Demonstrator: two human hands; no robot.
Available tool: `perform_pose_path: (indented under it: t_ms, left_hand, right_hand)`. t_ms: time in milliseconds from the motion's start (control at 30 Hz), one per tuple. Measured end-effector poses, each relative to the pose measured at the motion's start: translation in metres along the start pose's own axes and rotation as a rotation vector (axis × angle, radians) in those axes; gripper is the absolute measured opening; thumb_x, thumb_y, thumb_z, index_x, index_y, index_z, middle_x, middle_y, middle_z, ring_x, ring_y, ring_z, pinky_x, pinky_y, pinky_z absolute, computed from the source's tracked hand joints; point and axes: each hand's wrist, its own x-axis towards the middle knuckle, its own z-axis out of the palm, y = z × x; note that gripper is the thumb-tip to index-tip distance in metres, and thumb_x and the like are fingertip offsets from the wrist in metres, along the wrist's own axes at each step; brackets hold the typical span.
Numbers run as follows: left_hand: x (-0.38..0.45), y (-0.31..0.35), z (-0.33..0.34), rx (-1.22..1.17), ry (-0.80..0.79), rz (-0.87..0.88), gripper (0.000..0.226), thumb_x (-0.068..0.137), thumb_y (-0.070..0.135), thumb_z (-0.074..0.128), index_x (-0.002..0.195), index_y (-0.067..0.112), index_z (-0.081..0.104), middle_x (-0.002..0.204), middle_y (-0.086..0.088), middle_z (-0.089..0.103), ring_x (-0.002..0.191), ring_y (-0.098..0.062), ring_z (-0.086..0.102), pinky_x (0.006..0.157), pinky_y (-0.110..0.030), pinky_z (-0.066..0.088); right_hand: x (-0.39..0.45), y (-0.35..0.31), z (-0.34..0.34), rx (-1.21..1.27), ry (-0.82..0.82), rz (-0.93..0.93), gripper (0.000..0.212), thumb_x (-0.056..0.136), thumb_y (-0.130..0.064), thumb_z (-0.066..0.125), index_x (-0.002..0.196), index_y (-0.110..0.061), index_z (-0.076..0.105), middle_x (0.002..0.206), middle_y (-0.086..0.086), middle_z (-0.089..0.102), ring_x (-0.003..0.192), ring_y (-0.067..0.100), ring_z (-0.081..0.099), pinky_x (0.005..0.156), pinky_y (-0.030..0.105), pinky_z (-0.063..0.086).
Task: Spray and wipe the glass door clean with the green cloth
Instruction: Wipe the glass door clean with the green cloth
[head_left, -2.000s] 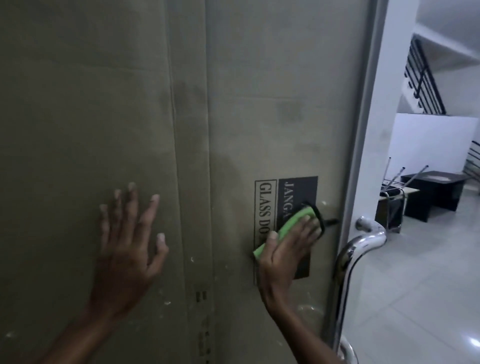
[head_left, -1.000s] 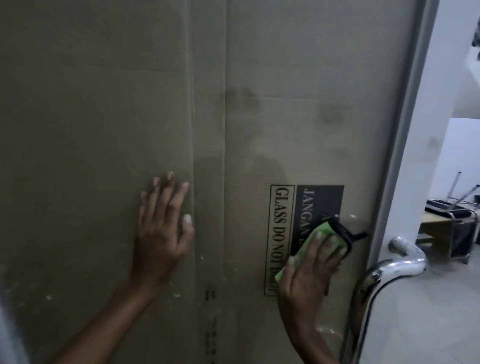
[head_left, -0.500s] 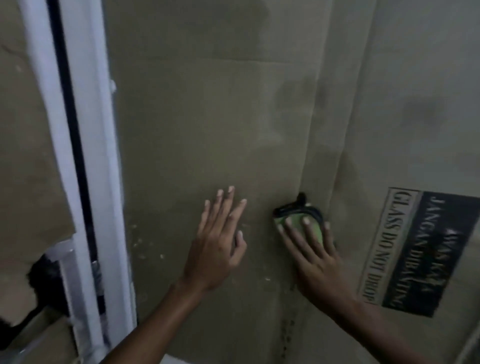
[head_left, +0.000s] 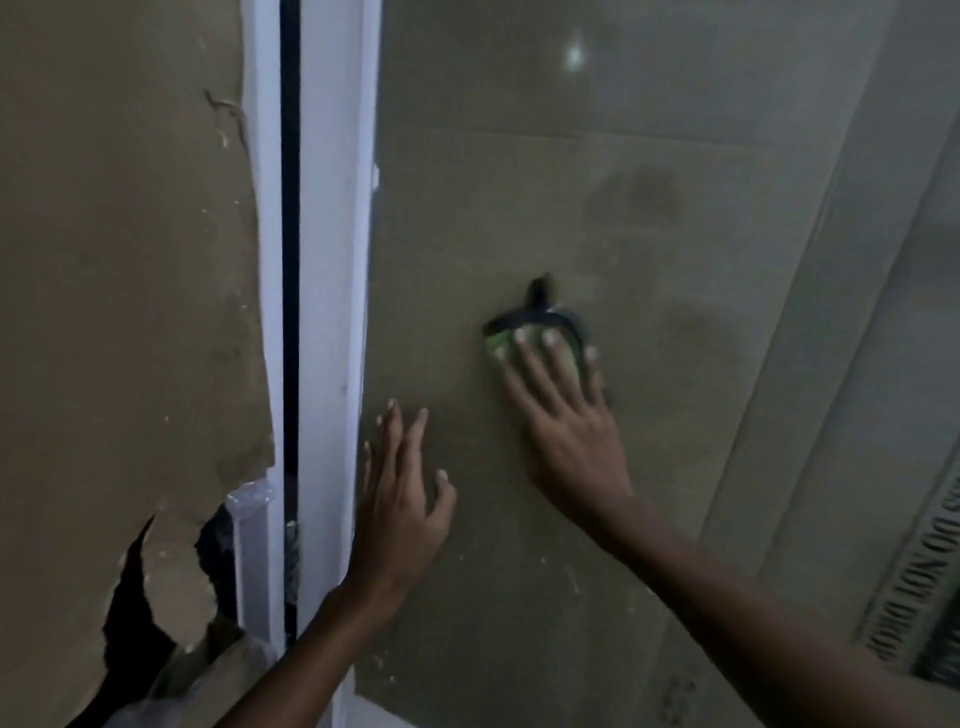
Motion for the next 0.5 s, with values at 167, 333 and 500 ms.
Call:
perform_pose_path:
  t_ms: [167, 333, 500]
  left_hand:
    - [0.002, -0.017, -0.011, -0.016, 0.008, 0.000, 0.064, 0.094, 0.028, 0.044, 0.155, 0.019, 0.025, 0.167, -0.006, 0.012, 0.154, -0.020, 0.013, 0.122, -0.051, 0.022]
    - [-0.001, -0.036, -0.017, -0.032, 0.013, -0.054, 0.065, 0.093, 0.025, 0.046, 0.154, 0.016, 0.028, 0.167, -0.005, 0.010, 0.154, -0.020, 0.013, 0.121, -0.053, 0.023]
    - [-0.005, -0.044, -0.020, -0.067, 0.048, -0.052, 0.064, 0.092, 0.021, 0.047, 0.154, 0.017, 0.030, 0.166, -0.003, 0.016, 0.151, -0.018, 0.023, 0.112, -0.052, 0.039]
  right_hand:
    - [-0.071, -0.003, 0.025, -0.080, -0.338, -0.678, 0.064, 0.090, -0.023, 0.048, 0.153, -0.027, 0.042, 0.167, 0.002, 0.025, 0.157, 0.022, 0.015, 0.128, 0.048, 0.001]
    - [-0.030, 0.022, -0.006, 0.015, -0.014, -0.158, 0.063, 0.097, -0.011, 0.049, 0.157, -0.022, 0.036, 0.165, 0.009, 0.029, 0.156, 0.030, 0.020, 0.126, 0.054, 0.016]
    - [0.013, -0.006, 0.003, 0.037, 0.157, 0.239, 0.068, 0.097, -0.008, 0.054, 0.159, -0.006, 0.026, 0.167, 0.013, 0.020, 0.157, 0.031, 0.005, 0.126, 0.059, 0.008]
